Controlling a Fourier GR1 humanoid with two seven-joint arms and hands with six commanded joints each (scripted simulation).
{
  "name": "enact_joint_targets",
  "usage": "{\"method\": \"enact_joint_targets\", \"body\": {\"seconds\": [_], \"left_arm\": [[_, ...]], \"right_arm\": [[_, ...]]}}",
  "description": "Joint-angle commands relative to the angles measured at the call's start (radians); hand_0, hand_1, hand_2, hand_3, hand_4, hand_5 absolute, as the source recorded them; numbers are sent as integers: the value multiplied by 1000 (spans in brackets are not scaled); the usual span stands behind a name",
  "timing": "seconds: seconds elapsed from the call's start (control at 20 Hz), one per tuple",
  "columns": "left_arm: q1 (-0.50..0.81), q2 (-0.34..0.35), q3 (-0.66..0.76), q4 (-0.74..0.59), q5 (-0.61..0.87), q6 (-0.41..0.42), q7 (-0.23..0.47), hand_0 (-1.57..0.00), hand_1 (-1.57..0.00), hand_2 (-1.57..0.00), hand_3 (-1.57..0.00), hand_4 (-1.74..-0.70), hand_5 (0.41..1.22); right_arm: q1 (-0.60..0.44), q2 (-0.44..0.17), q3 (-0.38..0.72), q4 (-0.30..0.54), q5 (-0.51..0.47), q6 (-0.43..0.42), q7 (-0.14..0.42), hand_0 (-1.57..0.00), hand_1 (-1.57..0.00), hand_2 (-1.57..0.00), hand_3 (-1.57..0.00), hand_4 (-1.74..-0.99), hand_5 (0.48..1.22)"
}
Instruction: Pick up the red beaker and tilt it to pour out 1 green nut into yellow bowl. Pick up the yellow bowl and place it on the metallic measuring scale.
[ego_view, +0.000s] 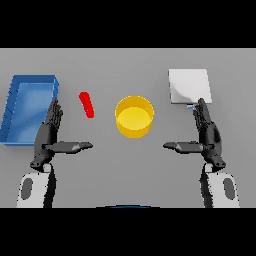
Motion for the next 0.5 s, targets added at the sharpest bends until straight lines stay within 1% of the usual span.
{"method": "enact_joint_targets", "body": {"seconds": [0.0,0.25,0.3,0.35,0.4,0.45], "left_arm": [[1,0,0,-1,0,1,0,1,1,1,1,-1151,599],[17,8,3,-1,6,-11,-10,1,1,1,1,-1151,599],[44,31,-32,-39,-39,-17,-17,1,1,1,1,-1151,599],[80,40,-61,-83,-68,-23,-30,1,1,1,1,-1156,599],[92,57,-66,-111,-79,-23,-11,1,1,1,1,-1158,599],[86,59,-74,-122,-86,-22,20,1,1,1,1,-1161,599]], "right_arm": [[-1,2,2,0,1,-2,1,1,1,1,1,-1167,599],[-11,21,18,4,23,-19,-1,1,1,1,1,-1167,599],[31,-21,59,-30,134,-50,-74,1,1,1,1,-1167,599],[56,-27,98,-50,215,-77,-94,1,1,1,1,-1163,595],[78,-29,127,-72,273,-99,-101,1,1,1,1,-1162,594],[85,-44,127,-86,298,-108,-86,1,1,1,1,-1160,591]]}}
